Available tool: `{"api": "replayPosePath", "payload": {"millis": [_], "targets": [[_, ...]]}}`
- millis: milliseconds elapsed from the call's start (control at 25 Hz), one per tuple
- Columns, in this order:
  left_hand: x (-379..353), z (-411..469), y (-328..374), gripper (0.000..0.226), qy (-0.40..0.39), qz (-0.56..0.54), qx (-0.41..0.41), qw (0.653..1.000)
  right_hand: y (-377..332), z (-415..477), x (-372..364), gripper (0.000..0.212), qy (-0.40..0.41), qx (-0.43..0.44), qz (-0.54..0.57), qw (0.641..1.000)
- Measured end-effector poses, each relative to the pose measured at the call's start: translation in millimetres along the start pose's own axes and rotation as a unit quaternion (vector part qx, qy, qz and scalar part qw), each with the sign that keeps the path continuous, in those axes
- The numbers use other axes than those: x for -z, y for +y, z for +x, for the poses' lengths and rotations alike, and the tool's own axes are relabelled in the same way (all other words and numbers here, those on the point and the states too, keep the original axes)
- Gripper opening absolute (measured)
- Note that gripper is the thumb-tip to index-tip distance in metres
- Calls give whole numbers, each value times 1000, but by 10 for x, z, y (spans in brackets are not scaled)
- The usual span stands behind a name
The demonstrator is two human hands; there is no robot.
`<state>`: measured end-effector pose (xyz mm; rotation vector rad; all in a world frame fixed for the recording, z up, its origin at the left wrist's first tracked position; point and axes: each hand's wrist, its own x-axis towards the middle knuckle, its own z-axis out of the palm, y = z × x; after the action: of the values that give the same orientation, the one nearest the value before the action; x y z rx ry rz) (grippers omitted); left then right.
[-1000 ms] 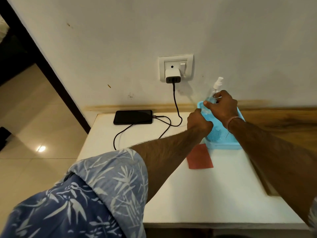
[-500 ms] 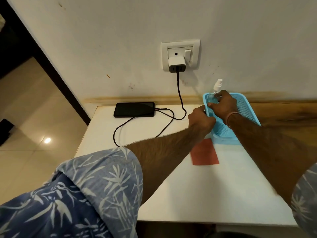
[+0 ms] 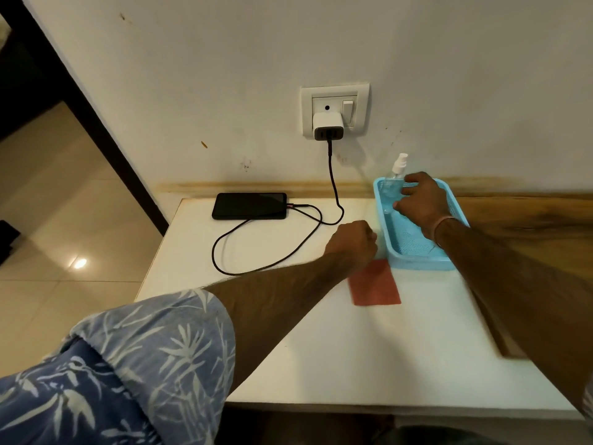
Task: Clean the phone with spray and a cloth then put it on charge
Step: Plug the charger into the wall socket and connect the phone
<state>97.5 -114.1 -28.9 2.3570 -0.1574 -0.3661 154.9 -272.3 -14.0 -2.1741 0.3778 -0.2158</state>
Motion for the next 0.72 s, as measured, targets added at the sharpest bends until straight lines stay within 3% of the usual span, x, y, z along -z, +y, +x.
{"api": "replayPosePath", "payload": {"millis": [120, 200, 320, 400, 560, 640, 720], "targets": [[-7, -167, -179, 50, -52, 201, -51, 977, -1, -205, 153, 48, 24, 50, 15, 998], [-31, -229, -226, 49, -52, 215, -33, 975, -12, -402, 248, 43, 50, 84, 26, 995], [-33, -290, -240, 38, -60, 142, 12, 988, 14, -757, 299, 34, 47, 179, -35, 982], [4, -330, -254, 25, -34, 20, 48, 998, 56, -994, 315, 31, 9, 251, -95, 963], [243, -401, -167, 11, 23, -145, 92, 985, 160, -1416, 365, 47, -102, 424, -209, 875], [365, -382, -34, 10, 8, -188, 106, 976, 199, -1485, 356, 64, -113, 450, -271, 843], [421, -362, 136, 12, -8, -247, 126, 961, 190, -1461, 351, 67, -76, 444, -302, 840]]}}
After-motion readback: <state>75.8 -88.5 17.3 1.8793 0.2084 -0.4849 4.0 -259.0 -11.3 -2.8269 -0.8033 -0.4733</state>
